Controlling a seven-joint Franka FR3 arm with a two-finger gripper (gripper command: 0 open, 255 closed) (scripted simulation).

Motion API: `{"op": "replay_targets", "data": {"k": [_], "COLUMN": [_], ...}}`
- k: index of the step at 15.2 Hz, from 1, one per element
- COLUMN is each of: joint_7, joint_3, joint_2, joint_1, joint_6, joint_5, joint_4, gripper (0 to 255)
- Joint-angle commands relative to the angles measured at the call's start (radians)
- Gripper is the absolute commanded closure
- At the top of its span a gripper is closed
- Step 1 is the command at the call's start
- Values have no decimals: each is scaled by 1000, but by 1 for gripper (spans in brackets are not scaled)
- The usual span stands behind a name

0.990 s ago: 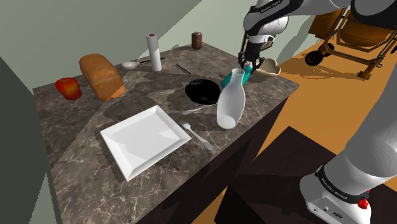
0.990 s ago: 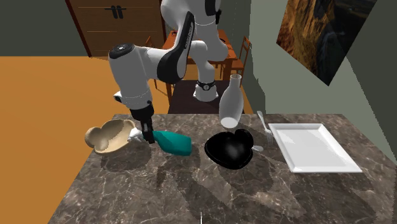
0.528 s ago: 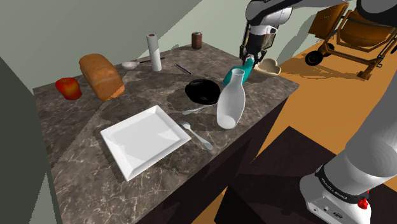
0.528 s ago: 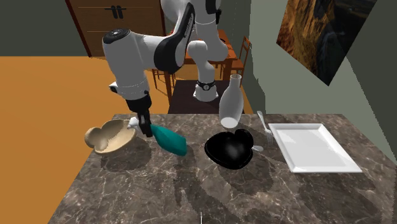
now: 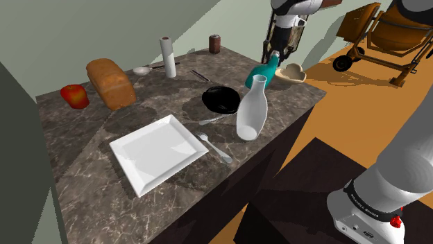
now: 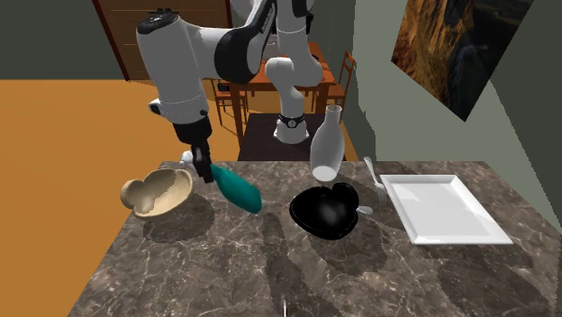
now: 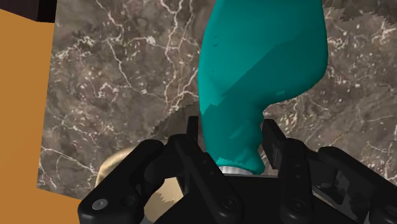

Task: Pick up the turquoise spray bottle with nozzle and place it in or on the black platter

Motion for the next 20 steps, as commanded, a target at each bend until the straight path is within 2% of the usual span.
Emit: {"op": "replay_targets", "data": {"k": [1,6,13,20], "joint_7": [0,3,156,313], "joint_3": [-1,-1,57,120], "joint_2": [-7,-17,-71,-80], "joint_1": [-1,-1,93,185], "joint_6": [-25,-80,-59,-55], "joint_5": [-1,-3,-14,-22], "joint_4": [18,62,-5,-12], "gripper": [255,255,255,255]}}
